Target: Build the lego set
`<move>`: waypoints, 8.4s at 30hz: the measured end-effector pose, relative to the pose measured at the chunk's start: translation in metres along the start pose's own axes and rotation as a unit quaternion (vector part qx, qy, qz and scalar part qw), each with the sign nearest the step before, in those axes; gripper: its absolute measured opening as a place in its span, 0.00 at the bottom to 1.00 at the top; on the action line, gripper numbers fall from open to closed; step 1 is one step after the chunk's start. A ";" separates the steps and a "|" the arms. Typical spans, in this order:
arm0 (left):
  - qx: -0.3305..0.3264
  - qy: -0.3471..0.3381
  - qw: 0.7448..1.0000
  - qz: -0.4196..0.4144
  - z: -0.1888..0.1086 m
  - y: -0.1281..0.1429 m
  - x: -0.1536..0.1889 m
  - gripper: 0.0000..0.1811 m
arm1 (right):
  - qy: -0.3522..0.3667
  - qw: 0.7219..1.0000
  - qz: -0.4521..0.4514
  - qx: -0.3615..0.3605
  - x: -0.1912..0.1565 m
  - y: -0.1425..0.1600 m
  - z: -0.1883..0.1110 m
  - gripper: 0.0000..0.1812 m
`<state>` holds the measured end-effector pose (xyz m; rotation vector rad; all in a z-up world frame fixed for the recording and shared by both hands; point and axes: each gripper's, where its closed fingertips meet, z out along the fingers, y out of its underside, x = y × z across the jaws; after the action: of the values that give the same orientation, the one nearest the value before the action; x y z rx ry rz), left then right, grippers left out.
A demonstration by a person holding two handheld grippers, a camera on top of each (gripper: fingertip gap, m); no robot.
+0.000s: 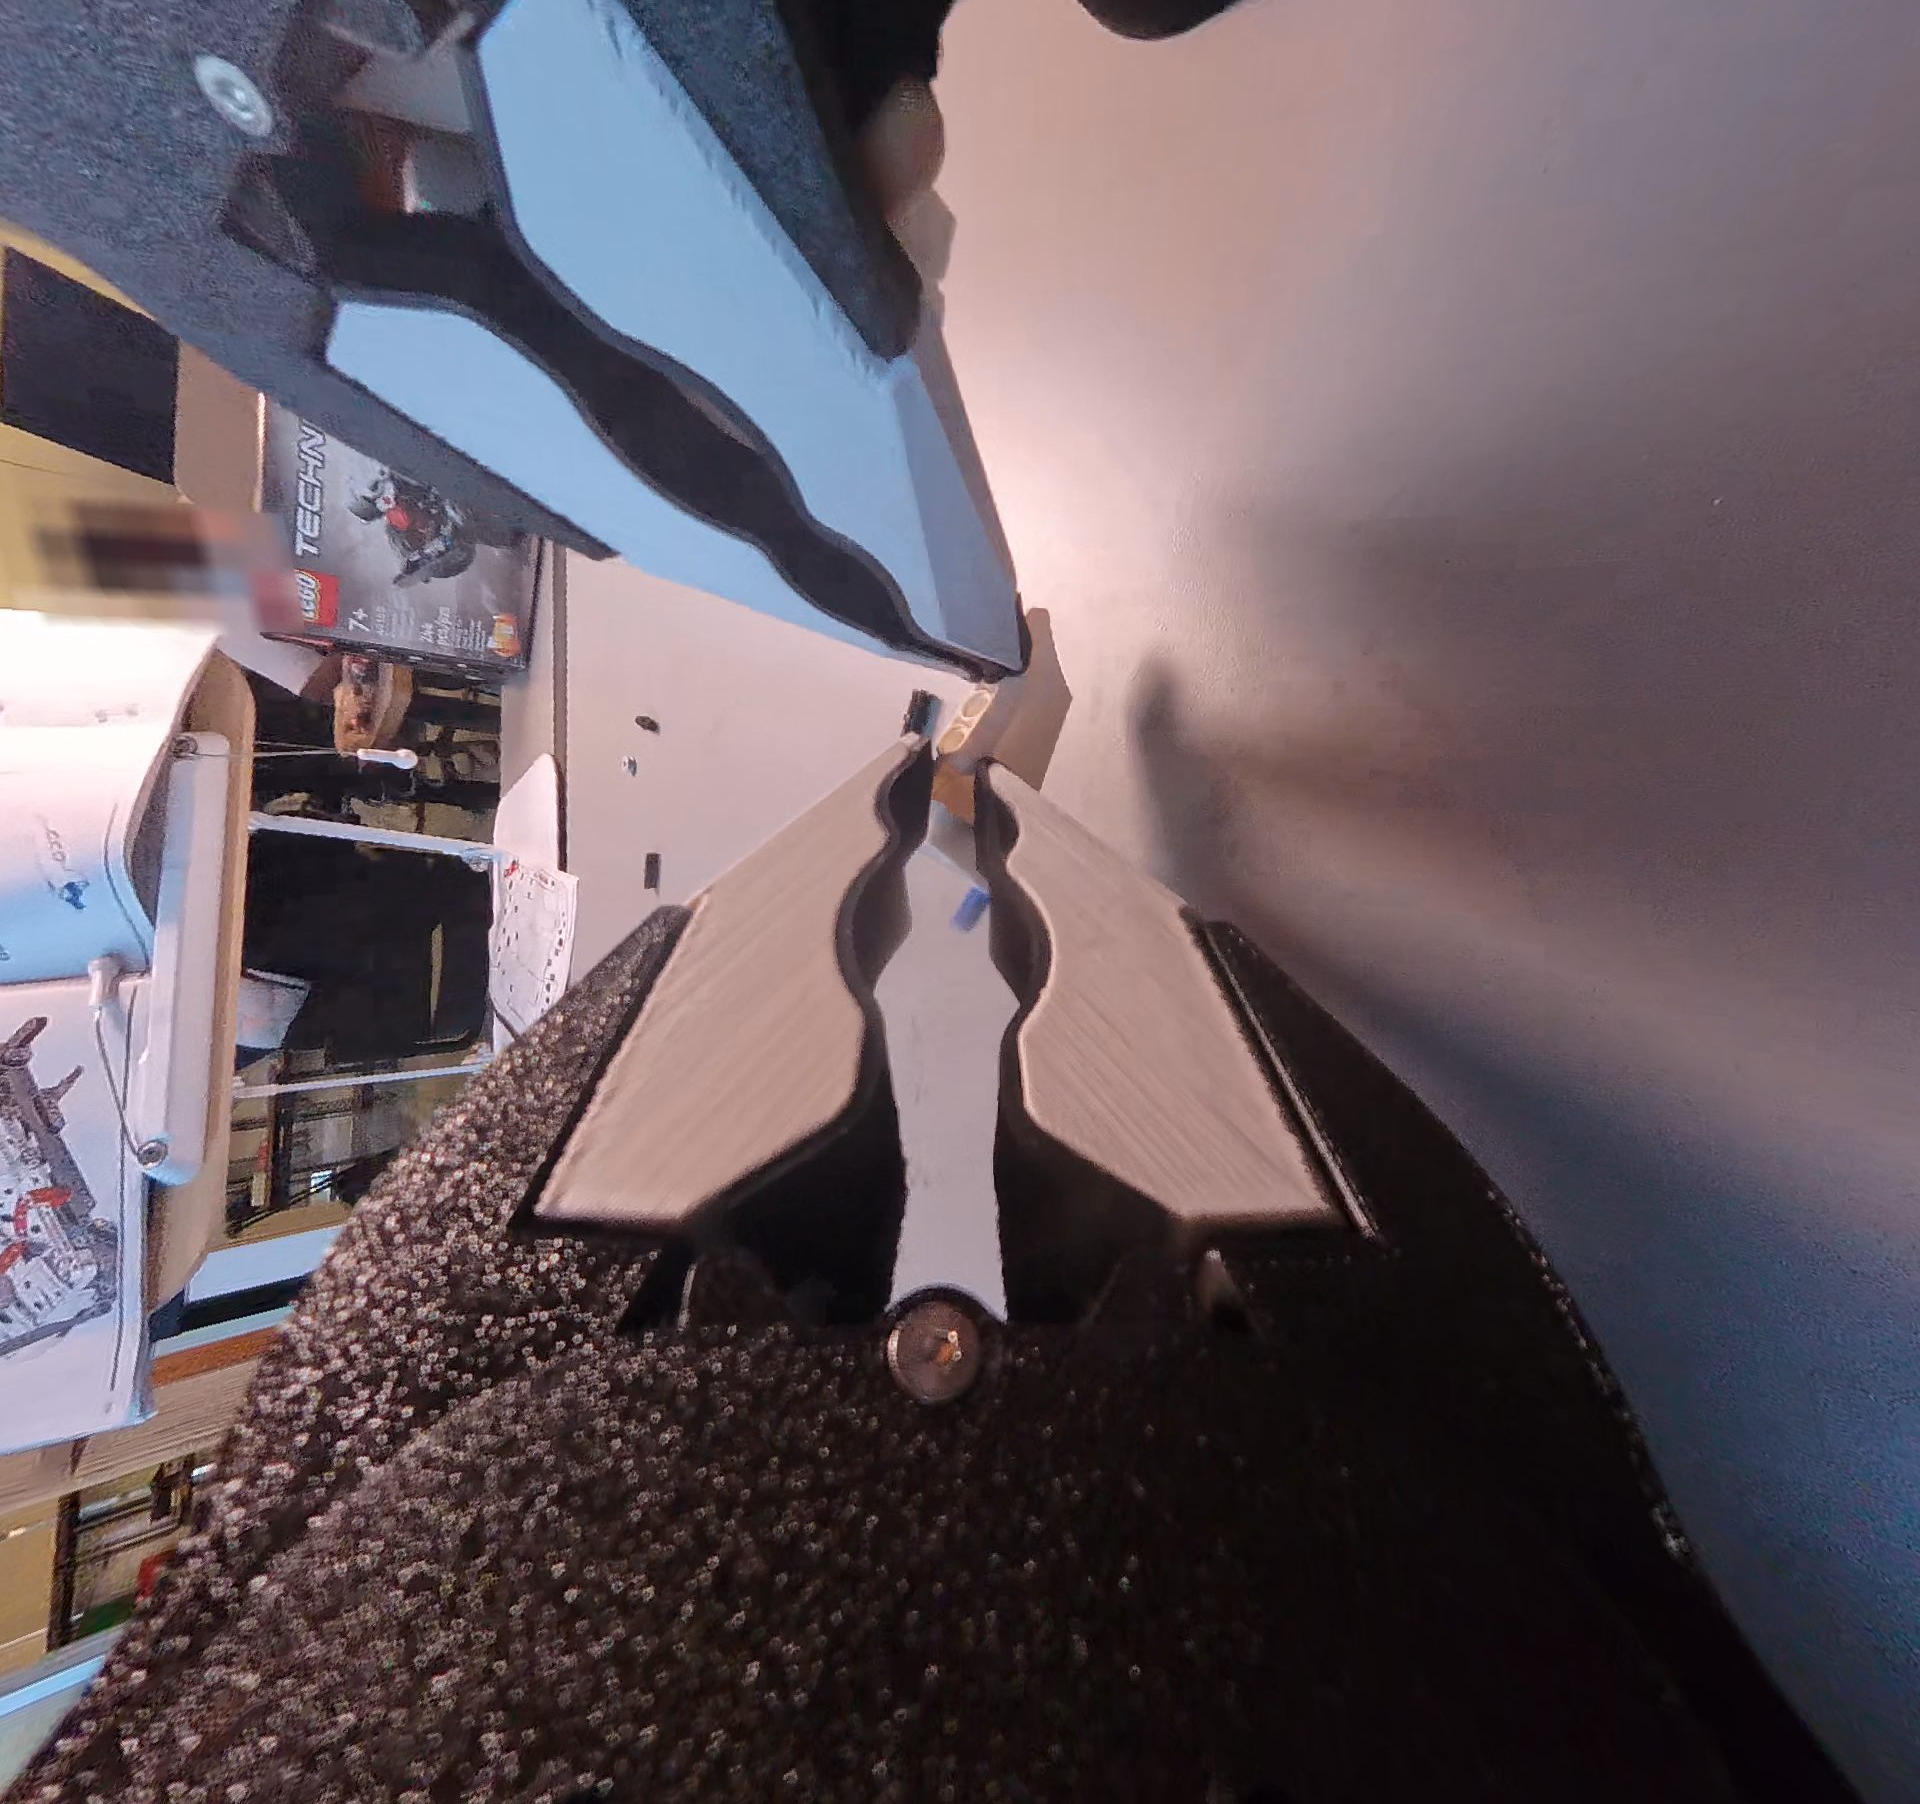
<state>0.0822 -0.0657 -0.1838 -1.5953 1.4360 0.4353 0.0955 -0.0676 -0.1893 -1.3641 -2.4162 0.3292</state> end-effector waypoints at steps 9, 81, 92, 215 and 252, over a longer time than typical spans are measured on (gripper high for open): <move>0.023 0.003 0.999 -0.029 -0.004 -0.001 -0.001 0.03 | -0.048 0.987 0.110 0.105 -0.002 -0.004 -0.002 0.02; 0.136 0.127 0.906 -0.380 -0.025 0.018 -0.031 0.08 | -0.012 0.981 0.084 0.176 0.031 0.000 0.005 0.02; 0.101 0.145 0.924 -0.340 -0.015 0.009 -0.011 0.08 | 0.005 0.984 0.030 0.177 0.016 -0.029 -0.010 0.02; 0.090 0.249 0.880 -0.394 -0.020 0.015 0.014 0.08 | -0.065 0.991 0.015 0.112 0.003 -0.032 0.016 0.02; 0.172 0.303 0.826 -0.444 -0.040 -0.010 0.002 0.03 | -0.056 0.966 0.019 0.251 -0.007 -0.044 -0.016 0.02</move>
<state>0.0794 -0.1003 -0.1610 -1.9514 0.9207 -0.8984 0.0714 -0.0958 -0.1603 -1.1794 -2.1760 0.9760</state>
